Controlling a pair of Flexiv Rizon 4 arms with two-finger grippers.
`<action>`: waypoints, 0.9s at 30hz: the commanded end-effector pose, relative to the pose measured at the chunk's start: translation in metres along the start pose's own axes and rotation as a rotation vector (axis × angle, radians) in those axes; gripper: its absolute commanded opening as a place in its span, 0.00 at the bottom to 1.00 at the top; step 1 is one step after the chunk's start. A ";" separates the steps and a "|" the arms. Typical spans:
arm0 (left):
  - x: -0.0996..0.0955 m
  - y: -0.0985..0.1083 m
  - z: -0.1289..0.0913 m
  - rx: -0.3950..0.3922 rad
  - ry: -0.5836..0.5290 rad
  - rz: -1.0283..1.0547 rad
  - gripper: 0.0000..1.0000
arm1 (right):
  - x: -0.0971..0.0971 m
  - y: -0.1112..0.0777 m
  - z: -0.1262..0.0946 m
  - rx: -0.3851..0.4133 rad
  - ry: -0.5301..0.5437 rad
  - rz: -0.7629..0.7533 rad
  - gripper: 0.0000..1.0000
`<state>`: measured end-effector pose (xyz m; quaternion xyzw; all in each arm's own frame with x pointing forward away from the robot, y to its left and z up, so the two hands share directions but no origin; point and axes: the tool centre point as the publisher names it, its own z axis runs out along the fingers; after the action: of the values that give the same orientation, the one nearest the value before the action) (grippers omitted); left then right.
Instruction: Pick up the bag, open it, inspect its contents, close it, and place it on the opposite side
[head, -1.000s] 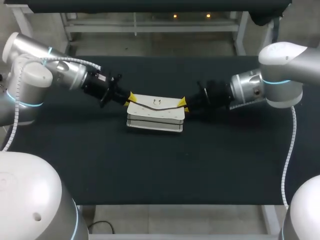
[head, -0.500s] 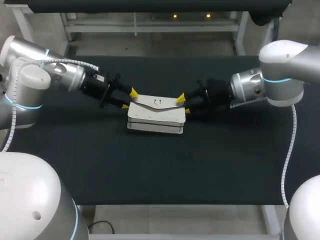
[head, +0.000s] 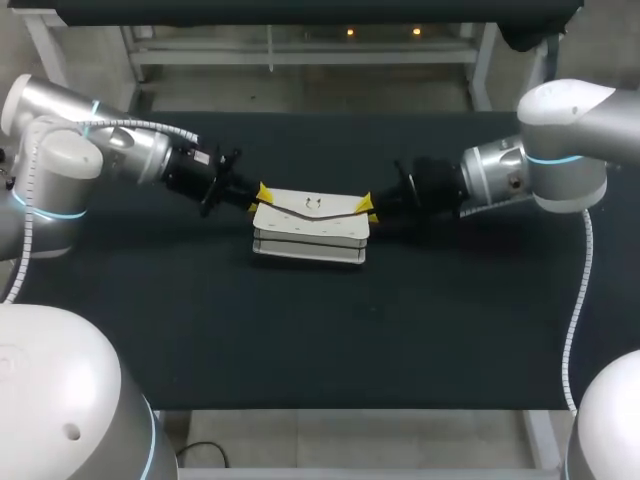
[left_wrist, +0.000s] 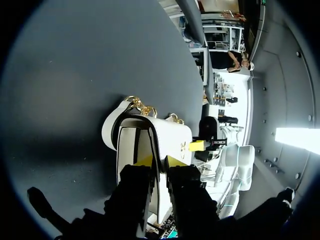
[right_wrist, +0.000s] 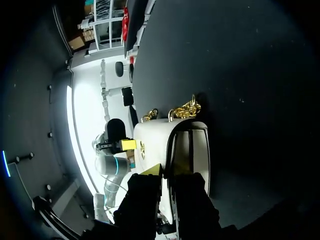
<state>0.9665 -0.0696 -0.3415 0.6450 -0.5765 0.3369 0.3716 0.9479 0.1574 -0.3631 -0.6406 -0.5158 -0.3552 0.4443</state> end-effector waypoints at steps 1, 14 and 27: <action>0.000 0.003 0.001 0.002 0.007 0.003 0.00 | 0.000 -0.001 0.001 0.000 0.002 -0.005 0.00; 0.014 0.022 -0.015 0.027 -0.009 0.060 1.00 | 0.010 -0.015 -0.018 -0.022 -0.130 -0.026 1.00; 0.014 0.031 -0.034 0.065 -0.045 0.074 1.00 | 0.003 -0.030 -0.037 -0.006 -0.152 -0.045 1.00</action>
<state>0.9438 -0.0522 -0.3134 0.6380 -0.5998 0.3511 0.3317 0.9226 0.1304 -0.3407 -0.6557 -0.5629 -0.3140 0.3932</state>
